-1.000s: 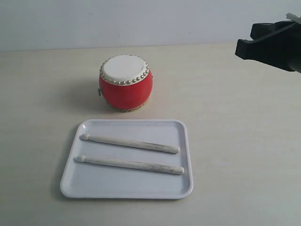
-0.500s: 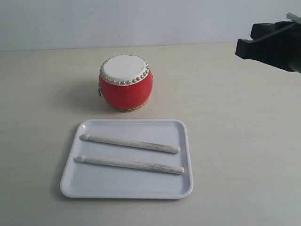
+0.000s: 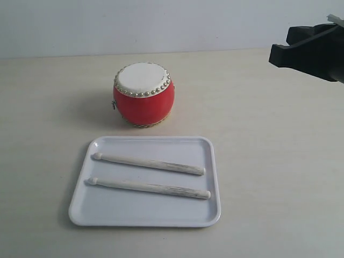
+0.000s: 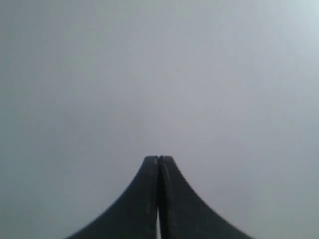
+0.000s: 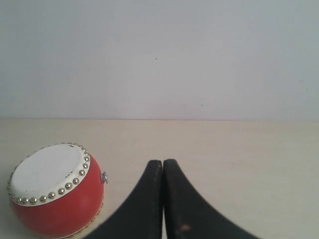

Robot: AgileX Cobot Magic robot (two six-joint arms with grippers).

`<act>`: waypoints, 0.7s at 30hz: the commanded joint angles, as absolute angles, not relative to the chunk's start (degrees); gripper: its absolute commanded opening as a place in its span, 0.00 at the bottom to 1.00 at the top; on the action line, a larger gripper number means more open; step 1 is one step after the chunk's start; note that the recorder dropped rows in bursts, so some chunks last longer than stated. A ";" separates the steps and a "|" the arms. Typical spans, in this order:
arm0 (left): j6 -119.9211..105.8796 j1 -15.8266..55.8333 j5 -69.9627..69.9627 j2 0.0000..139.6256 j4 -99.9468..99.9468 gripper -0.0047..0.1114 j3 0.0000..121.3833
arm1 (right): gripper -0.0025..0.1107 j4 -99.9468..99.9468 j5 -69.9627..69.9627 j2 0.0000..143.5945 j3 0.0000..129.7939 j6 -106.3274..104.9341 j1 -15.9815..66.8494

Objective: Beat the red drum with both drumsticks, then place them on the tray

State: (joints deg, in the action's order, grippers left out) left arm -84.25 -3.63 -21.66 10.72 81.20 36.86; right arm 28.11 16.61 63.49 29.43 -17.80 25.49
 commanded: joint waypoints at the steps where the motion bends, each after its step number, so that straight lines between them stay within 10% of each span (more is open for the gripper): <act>1: -79.17 -3.50 -23.08 7.68 81.45 0.04 36.63 | 0.02 28.30 17.32 63.73 28.93 -17.82 25.30; 15: -76.57 -3.50 -28.18 8.01 82.02 0.04 33.84 | 0.02 28.30 17.32 63.73 28.93 -17.82 25.30; 21: -39.76 -3.50 -19.25 8.01 52.61 0.04 27.05 | 0.02 28.30 17.32 63.73 28.93 -17.70 25.30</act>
State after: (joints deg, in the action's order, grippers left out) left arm -58.24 -3.63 -23.99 8.02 67.04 29.33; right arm 28.11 16.72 63.49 29.43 -17.80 25.49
